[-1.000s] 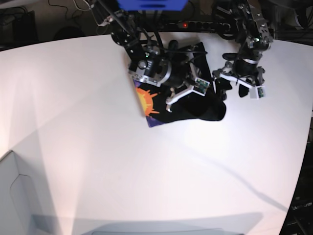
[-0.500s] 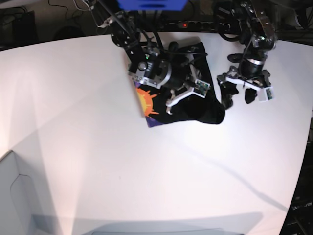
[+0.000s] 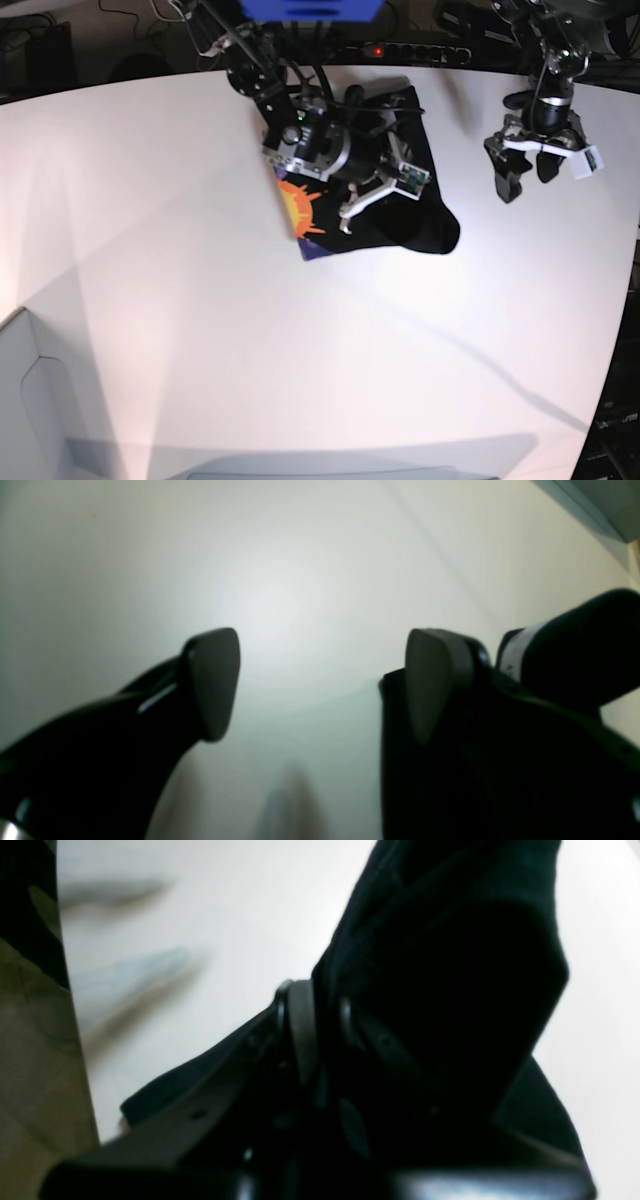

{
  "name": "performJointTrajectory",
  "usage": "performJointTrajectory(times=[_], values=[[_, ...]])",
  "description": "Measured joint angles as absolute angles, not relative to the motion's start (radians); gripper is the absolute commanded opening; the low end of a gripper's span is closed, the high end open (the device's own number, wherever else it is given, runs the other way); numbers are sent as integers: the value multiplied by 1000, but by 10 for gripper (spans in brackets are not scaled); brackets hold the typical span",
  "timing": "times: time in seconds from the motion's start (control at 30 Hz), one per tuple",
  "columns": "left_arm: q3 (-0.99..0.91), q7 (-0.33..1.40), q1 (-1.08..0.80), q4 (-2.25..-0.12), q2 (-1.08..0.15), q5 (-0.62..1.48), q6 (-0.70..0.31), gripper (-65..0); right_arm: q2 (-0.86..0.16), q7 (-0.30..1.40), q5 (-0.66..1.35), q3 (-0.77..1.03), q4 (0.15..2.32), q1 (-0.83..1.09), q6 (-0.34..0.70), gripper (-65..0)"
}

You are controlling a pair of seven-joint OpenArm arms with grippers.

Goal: Fold the T-shirt properly
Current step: 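Open the left gripper and raise it off the flipped shirt, then drag the shirt edge with the right gripper to spread the bundle flat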

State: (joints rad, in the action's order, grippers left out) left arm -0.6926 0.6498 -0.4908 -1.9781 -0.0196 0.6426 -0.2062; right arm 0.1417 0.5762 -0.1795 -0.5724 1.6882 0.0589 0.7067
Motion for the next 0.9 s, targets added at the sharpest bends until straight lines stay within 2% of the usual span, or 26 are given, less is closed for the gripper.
performJointTrajectory(times=[0.4, 0.7, 0.9], values=[[-807, 654, -512, -1977, -19, 645, -207, -155, 141, 578, -183, -572, 1661, 21, 707, -650], [-844, 655, -518, -1956, -25, 645, -207, -155, 78, 582, -183, -577, 1761, 35, 706, -650], [-844, 655, -518, -1925, -27, 644, -207, -155, 52, 579, -183, -596, 1727, 47, 707, -650]])
